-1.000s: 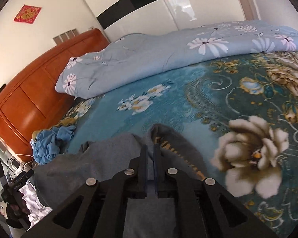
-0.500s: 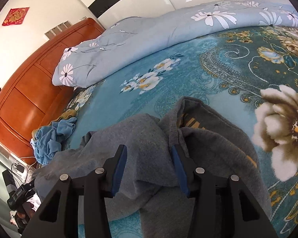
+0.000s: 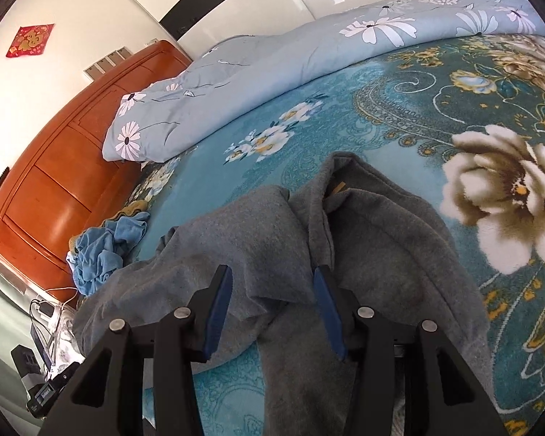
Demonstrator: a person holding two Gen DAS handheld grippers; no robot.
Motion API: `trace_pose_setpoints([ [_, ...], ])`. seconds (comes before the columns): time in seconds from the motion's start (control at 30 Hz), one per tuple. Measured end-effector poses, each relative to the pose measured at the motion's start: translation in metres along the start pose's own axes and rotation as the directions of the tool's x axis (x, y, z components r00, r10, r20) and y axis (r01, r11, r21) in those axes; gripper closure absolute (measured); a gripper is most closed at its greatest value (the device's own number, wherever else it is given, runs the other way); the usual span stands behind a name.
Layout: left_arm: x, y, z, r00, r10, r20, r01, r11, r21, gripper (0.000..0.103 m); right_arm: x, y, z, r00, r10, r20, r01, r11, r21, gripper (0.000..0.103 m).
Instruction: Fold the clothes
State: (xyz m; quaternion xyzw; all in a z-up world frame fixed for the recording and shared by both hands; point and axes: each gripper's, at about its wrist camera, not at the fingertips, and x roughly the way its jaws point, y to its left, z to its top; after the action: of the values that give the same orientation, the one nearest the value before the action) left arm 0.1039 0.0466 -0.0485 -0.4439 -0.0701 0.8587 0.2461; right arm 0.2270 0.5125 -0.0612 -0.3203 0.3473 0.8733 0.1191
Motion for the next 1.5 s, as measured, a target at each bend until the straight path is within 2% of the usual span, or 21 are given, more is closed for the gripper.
trace_pose_setpoints([
  [0.1,0.014,-0.013,-0.003,0.999,-0.034,-0.042,0.034,0.999,0.022,0.0,0.001,0.004,-0.005,1.0,0.007,-0.016,-0.007,1.0,-0.013,0.055],
  [0.23,0.034,-0.031,-0.012,0.994,-0.021,-0.106,0.028,0.997,0.07,0.0,0.003,0.012,-0.015,0.999,0.024,-0.035,-0.025,0.999,-0.03,0.055],
  [0.43,0.047,-0.048,-0.014,0.99,-0.041,-0.132,0.052,0.996,0.079,0.001,0.014,0.018,-0.016,0.998,0.017,-0.052,-0.019,0.999,-0.042,0.054],
  [0.53,0.043,-0.05,-0.012,0.994,-0.013,-0.109,0.023,0.996,0.086,0.014,0.02,0.018,-0.008,0.999,0.009,-0.036,-0.01,1.0,-0.025,0.055],
  [0.6,0.038,-0.048,-0.01,0.996,0.0,-0.087,0.007,0.996,0.084,0.031,0.023,0.01,-0.003,1.0,0.008,-0.024,-0.008,1.0,0.024,0.055],
  [0.63,0.034,-0.046,-0.009,0.997,0.001,-0.075,0.005,0.997,0.081,0.037,0.024,0.005,-0.001,1.0,0.016,-0.02,-0.015,0.998,0.053,0.055],
  [0.7,0.032,-0.042,-0.005,0.998,-0.014,-0.066,0.018,0.998,0.06,0.062,0.027,0.001,0.001,0.999,0.026,-0.019,-0.024,0.996,0.084,0.055],
  [0.73,0.031,-0.04,-0.003,0.998,-0.024,-0.062,0.027,0.998,0.05,0.064,0.027,0.002,0.002,0.999,0.029,-0.014,-0.028,0.996,0.087,0.055],
  [0.77,0.028,-0.04,-0.002,0.998,-0.033,-0.054,0.036,0.998,0.046,0.068,0.027,0.002,0.002,0.999,0.033,-0.003,-0.033,0.995,0.091,0.065],
  [0.8,0.026,-0.044,0.002,0.999,-0.037,-0.04,0.039,0.998,0.057,0.07,0.025,0.002,0.004,0.999,0.039,0.008,-0.039,0.994,0.1,0.089],
  [0.83,0.023,-0.047,0.005,0.999,-0.04,-0.027,0.042,0.997,0.069,0.071,0.023,0.001,0.005,0.999,0.045,0.019,-0.047,0.993,0.11,0.099],
  [0.93,0.001,-0.063,0.018,0.997,-0.067,0.042,0.061,0.988,0.139,0.077,0.003,-0.002,0.011,0.993,0.073,0.089,-0.084,0.988,0.126,0.101],
  [1.03,-0.029,-0.088,0.034,0.986,-0.109,0.123,0.08,0.972,0.221,0.086,-0.028,-0.006,0.017,0.977,0.106,0.184,-0.131,0.983,0.13,0.102],
  [1.13,-0.058,-0.114,0.049,0.966,-0.186,0.182,0.127,0.947,0.294,0.086,-0.081,-0.01,0.026,0.945,0.116,0.307,-0.152,0.983,0.098,0.103],
  [1.2,-0.075,-0.133,0.057,0.949,-0.235,0.211,0.153,0.927,0.342,0.086,-0.11,-0.012,0.03,0.935,0.1,0.342,-0.131,0.989,0.069,0.103],
  [1.27,-0.087,-0.151,0.062,0.935,-0.267,0.235,0.164,0.909,0.383,0.086,-0.132,-0.014,0.032,0.933,0.074,0.351,-0.095,0.994,0.044,0.102],
  [1.37,-0.095,-0.168,0.068,0.919,-0.302,0.253,0.182,0.895,0.408,0.086,-0.136,-0.019,0.023,0.949,0.041,0.313,-0.05,0.999,0.022,0.102],
  [1.5,-0.107,-0.168,0.081,0.917,-0.286,0.278,0.159,0.901,0.403,0.086,-0.11,-0.031,0.005,0.978,0.029,0.208,-0.036,0.999,0.031,0.101],
])
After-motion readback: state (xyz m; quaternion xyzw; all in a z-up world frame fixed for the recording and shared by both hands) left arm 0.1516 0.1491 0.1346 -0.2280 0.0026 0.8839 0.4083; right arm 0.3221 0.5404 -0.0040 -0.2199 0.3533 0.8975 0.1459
